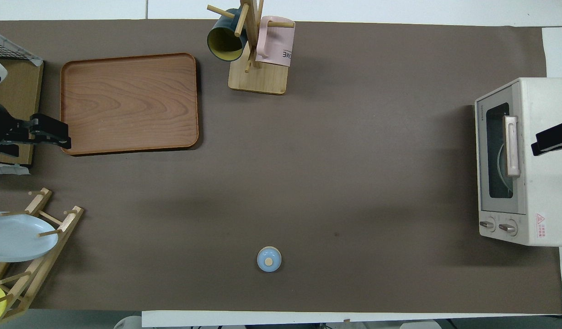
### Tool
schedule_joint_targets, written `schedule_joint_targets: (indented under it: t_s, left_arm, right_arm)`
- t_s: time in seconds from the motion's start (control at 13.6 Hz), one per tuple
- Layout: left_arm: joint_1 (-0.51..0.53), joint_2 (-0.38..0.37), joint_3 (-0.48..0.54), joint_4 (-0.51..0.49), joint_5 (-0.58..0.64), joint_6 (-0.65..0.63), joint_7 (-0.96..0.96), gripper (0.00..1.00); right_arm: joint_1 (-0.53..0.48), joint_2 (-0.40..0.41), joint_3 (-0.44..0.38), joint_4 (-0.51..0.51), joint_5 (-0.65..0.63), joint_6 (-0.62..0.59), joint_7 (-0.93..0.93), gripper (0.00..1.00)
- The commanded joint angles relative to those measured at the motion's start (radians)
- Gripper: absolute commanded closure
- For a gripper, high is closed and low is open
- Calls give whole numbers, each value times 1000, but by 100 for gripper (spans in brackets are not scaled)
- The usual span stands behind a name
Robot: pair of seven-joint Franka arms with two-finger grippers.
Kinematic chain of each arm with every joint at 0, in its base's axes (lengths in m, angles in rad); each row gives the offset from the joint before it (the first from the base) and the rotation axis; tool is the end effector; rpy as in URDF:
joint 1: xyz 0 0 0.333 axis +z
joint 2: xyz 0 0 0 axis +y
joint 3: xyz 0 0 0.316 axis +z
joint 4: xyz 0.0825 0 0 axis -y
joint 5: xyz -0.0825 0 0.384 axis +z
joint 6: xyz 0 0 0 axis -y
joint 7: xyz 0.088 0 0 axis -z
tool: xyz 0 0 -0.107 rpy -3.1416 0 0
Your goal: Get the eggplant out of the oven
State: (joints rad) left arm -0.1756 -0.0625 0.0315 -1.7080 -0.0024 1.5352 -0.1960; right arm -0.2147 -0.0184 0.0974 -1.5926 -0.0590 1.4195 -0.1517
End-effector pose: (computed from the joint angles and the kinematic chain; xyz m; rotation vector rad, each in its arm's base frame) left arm 0.5219 -0.0755 0.5911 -3.1215 -0.0808 0.1711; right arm 0.5270 -0.0687 0.6125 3.0918 0.0462 -0.2502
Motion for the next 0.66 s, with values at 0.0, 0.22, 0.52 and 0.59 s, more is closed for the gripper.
schedule_joint_targets:
  t_s: [0.0,0.22,0.52,0.59]
  left_arm:
    - [5,-8,-4,-1,-5,-10,6,0]
    - [5,-8,-4,-1,-5,-10,6,0]
    - [5,-8,-4,-1,-5,-10,6,0]
    - [5,-8,-4,-1,-5,-10,6,0]
  right_arm:
    - [-12,-12,2,-15,15,10,-2,0]
    - [-6,-12,2,-10,16,12,-2,0]
    - [-12,-20,2,-15,15,7,-12,0]
    - [-3,-20,2,-24,15,18,-14,19]
